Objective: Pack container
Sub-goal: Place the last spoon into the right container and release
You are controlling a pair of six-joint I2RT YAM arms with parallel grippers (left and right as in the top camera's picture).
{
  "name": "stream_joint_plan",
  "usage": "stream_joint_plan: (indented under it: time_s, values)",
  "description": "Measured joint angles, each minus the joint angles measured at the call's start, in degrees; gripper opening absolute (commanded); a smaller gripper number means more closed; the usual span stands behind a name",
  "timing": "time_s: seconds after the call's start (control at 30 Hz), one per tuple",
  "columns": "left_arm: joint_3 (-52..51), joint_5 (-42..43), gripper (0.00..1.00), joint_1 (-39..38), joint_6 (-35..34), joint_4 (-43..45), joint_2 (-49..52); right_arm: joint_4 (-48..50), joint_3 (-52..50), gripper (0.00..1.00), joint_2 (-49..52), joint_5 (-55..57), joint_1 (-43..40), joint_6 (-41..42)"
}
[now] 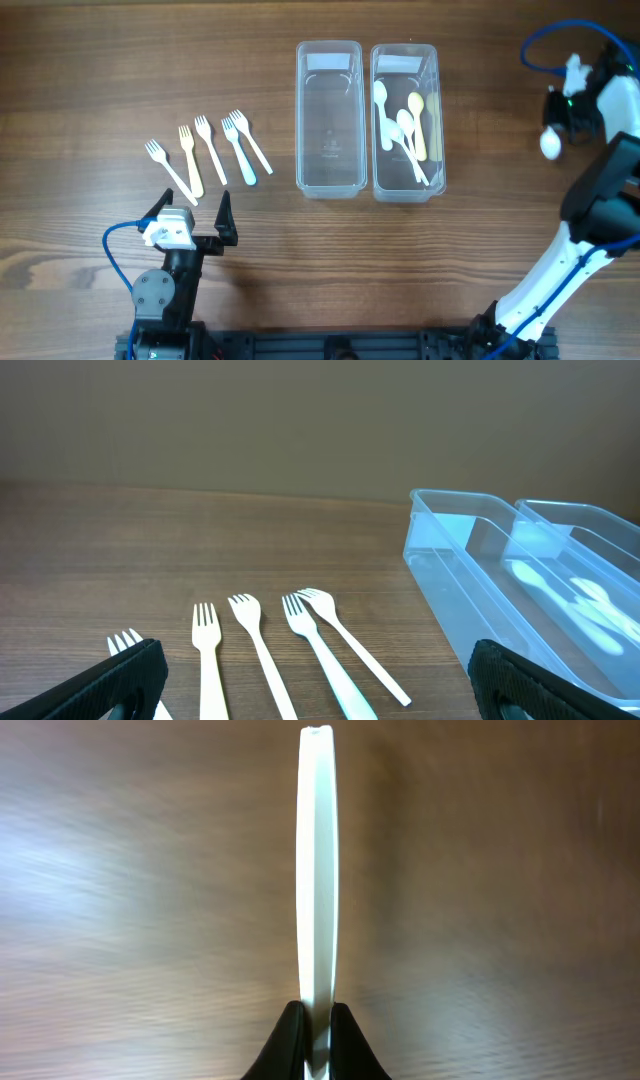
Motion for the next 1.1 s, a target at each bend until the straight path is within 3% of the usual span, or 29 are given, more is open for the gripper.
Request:
stream_joint_plan:
  time_s: [0.37,0.6,0.9,0.93,1.0,1.1]
  values:
    - [0.0,0.0,1.0,0.0,0.0,0.0,0.0,0.1,2.9,0.04,-14.3,-4.4,20.3,9.4]
    - [0.0,0.0,1.0,0.0,0.0,0.0,0.0,-1.2,1.3,0.04,-14.1,-4.7,27.7,12.3]
    - [0.0,0.0,1.0,0.0,0.0,0.0,0.0,2.7,-8.0,0.05,-14.1,-4.9,35.0,12.8]
    - [0.0,0.0,1.0,0.0,0.0,0.0,0.0,3.2,-9.0,0.1,-14.1,-4.9,35.4,12.9]
    - [0.0,0.0,1.0,0.0,0.0,0.0,0.0,3.9,-10.8,0.31,-14.1,-4.9,35.9,13.1]
    - [0.0,0.0,1.0,0.0,0.0,0.0,0.0,4.0,-12.5,0.36,-14.0,-4.9,36.0,13.5]
